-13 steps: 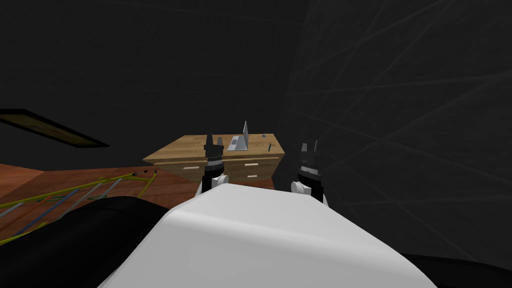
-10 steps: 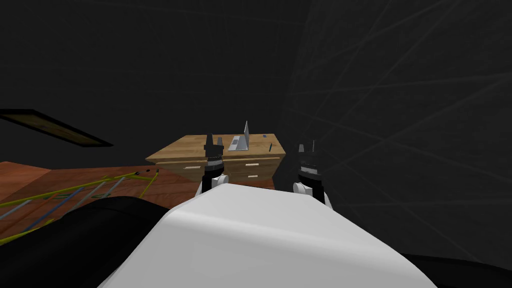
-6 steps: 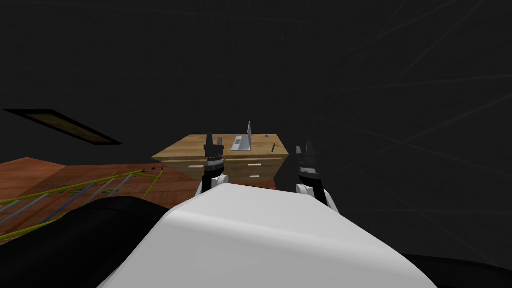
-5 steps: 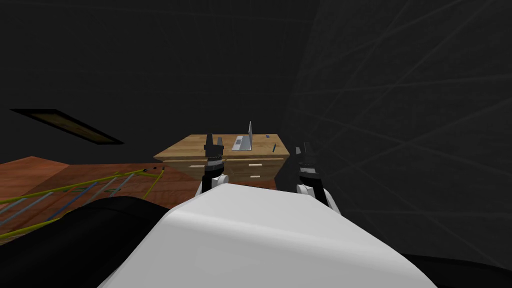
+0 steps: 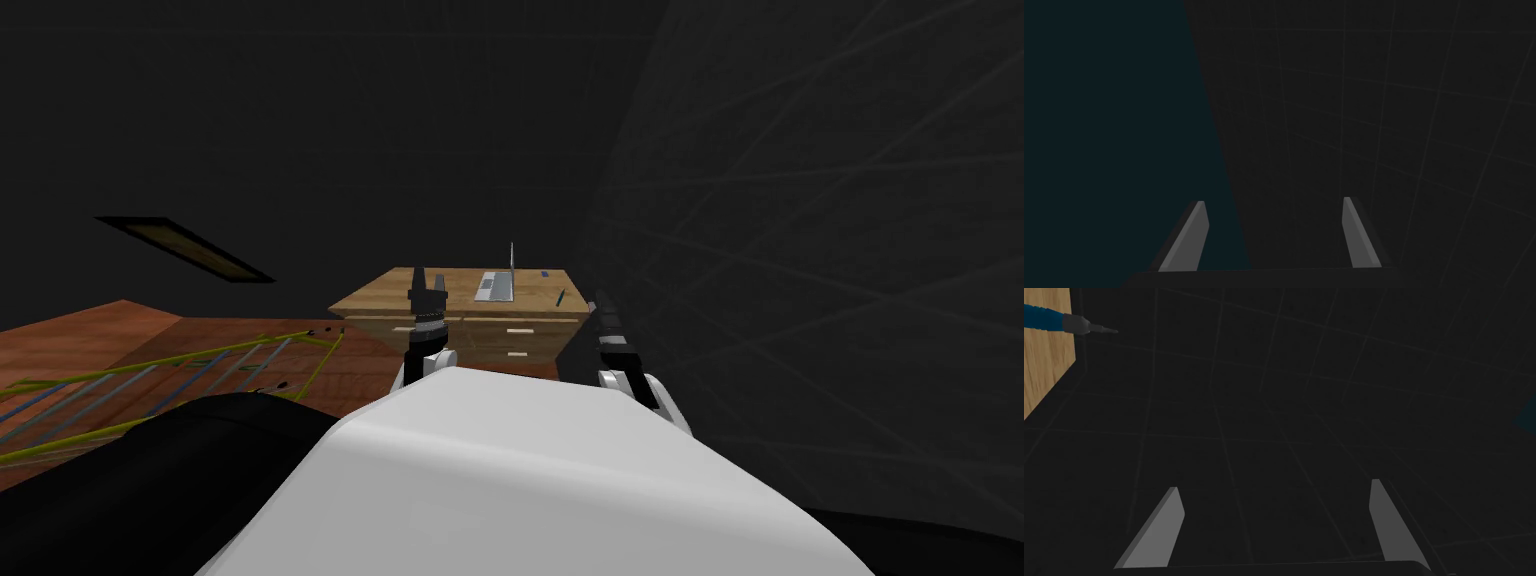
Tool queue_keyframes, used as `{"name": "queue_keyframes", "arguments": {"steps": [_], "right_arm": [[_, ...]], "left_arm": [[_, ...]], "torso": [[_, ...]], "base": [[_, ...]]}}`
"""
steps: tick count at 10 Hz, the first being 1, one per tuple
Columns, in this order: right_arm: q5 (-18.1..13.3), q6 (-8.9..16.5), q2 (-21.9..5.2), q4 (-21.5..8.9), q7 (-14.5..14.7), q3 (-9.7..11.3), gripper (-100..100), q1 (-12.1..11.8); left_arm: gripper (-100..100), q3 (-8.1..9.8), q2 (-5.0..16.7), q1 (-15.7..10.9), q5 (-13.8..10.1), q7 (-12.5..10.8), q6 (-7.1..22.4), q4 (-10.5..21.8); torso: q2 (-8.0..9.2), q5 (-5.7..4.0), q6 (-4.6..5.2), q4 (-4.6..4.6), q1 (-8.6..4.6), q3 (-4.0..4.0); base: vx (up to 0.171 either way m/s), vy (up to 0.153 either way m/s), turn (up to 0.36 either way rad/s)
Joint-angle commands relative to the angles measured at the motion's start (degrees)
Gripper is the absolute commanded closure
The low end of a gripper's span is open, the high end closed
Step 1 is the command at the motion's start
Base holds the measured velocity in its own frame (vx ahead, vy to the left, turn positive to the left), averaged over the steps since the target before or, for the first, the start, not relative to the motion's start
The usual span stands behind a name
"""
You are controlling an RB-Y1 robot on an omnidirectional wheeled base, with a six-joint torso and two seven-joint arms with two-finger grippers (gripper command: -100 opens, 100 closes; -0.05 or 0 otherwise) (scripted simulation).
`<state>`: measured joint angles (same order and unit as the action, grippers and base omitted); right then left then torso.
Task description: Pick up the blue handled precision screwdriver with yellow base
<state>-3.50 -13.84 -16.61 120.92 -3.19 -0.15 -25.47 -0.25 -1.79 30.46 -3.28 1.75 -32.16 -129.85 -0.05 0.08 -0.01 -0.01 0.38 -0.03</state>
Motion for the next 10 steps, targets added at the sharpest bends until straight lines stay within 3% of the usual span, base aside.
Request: {"name": "queue_keyframes", "arguments": {"steps": [1,7,8,10], "right_arm": [[-0.66,2.71,-1.68,-1.26,0.88,-0.15,-100,0.08],[-3.18,12.72,-8.48,-7.39,3.84,-0.93,-100,1.55],[-3.18,13.26,-8.48,-7.39,3.84,-0.93,-100,1.55],[-4.07,16.56,-11.23,-9.77,4.88,-1.20,-100,2.13]], "left_arm": [[0,0.00,0.00,0.00,0.00,0.00,0.00,0.00],[0,0.00,0.00,0.00,0.00,0.00,0.00,0.00],[0,0.00,0.00,0.00,0.00,0.00,0.00,0.00],[0,0.00,0.00,0.00,0.00,0.00,0.00,0.00]], "torso": [[0.00,0.00,0.00,0.00,0.00,0.00],[0.04,0.02,0.02,0.01,0.06,0.02],[0.02,0.02,0.02,0.00,0.02,0.01],[0.05,-0.01,0.02,0.01,-0.10,0.03]], "base": [[0.008,0.097,0.091],[0.012,0.116,0.099],[0.018,0.077,0.033],[0.011,0.084,0.092]]}}
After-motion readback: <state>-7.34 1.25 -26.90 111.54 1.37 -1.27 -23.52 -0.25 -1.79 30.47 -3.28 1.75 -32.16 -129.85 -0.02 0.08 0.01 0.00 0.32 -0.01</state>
